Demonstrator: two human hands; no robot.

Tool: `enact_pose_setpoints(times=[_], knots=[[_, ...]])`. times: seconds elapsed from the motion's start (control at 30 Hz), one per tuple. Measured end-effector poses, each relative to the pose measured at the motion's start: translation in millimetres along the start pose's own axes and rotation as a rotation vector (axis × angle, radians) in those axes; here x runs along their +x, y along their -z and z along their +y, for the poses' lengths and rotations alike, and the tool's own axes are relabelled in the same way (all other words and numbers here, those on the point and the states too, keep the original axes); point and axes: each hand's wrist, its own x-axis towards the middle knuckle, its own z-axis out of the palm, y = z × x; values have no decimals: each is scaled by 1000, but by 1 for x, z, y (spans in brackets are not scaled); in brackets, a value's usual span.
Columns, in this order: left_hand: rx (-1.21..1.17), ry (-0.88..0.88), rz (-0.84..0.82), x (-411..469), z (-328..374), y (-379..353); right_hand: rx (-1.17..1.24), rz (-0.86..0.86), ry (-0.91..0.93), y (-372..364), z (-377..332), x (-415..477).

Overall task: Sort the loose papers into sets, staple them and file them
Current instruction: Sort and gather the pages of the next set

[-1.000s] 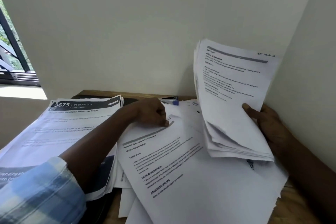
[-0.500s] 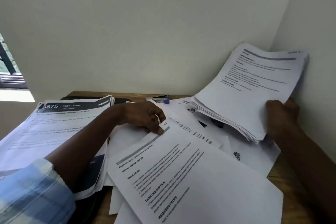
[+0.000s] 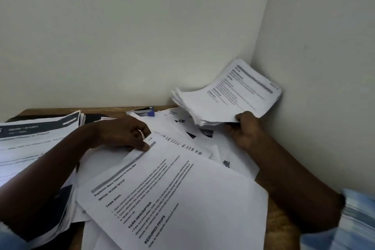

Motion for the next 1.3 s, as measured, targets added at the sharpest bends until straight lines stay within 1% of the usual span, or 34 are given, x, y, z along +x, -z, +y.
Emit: enact_pose_setpoints(times=[0.1, 0.23, 0.27, 0.33, 0.37, 0.43, 0.47, 0.5, 0.53, 0.57, 0.6, 0.67, 0.73, 0.77, 0.8, 0.83, 0.87, 0.9, 0.97, 1.07, 1.13, 1.17, 1.23, 1.3], knots=[[12, -13, -7, 0, 1, -1, -177, -81, -92, -9, 1, -16], [29, 9, -14, -2, 6, -3, -338, -178, -191, -12, -4, -33], [36, 15, -10, -3, 9, -4, -424, -211, -209, -11, -7, -38], [55, 10, -5, -6, 13, -3, -742, -255, -193, -9, -11, -48], [62, -15, -7, -6, 14, -3, -928, -276, -128, -8, -12, -54], [35, -92, 5, -9, 17, -3, -1246, -314, 116, -10, -9, -63], [6, -126, 18, -11, 18, -4, -1350, -349, 270, -13, -5, -65], [-30, -155, 26, -11, 20, -5, -1394, -389, 400, -16, -2, -68], [-68, -178, 35, -11, 23, -7, -1388, -435, 482, -19, 2, -71], [-99, -199, 44, -11, 25, -8, -1357, -495, 521, -23, 6, -72], [-126, -221, 48, -11, 29, -10, -1326, -559, 520, -26, 9, -72], [-191, -252, 54, -10, 34, -12, -1299, -685, 440, -30, 12, -69], [-237, -216, 154, -10, 33, -12, -1307, -772, 361, -28, 16, -67], [-205, -182, 247, -6, 28, -10, -1340, -773, 357, -23, 19, -65], [-121, -139, 341, -2, 20, -7, -1394, -743, 380, -19, 21, -64], [-2, -77, 408, 2, 11, -4, -1448, -701, 427, -14, 24, -63], [123, 0, 435, 4, 4, -3, -1501, -656, 469, -10, 26, -60], [231, 85, 421, 5, -1, -2, -1535, -631, 497, -6, 28, -58], [381, 212, 364, 7, -6, -2, -1581, -638, 494, -4, 28, -54], [466, 246, 334, 9, -6, -4, -1614, -728, 405, -6, 15, -58], [450, 210, 338, 10, -5, -8, -1596, -858, 291, -5, 2, -66], [431, 162, 332, 9, -4, -11, -1586, -910, 245, -4, -7, -69], [364, 38, 281, 8, -1, -15, -1609, -915, 190, 0, -18, -70], [303, -49, 190, 5, 8, -21, -1610, -845, 138, 5, -27, -70]])
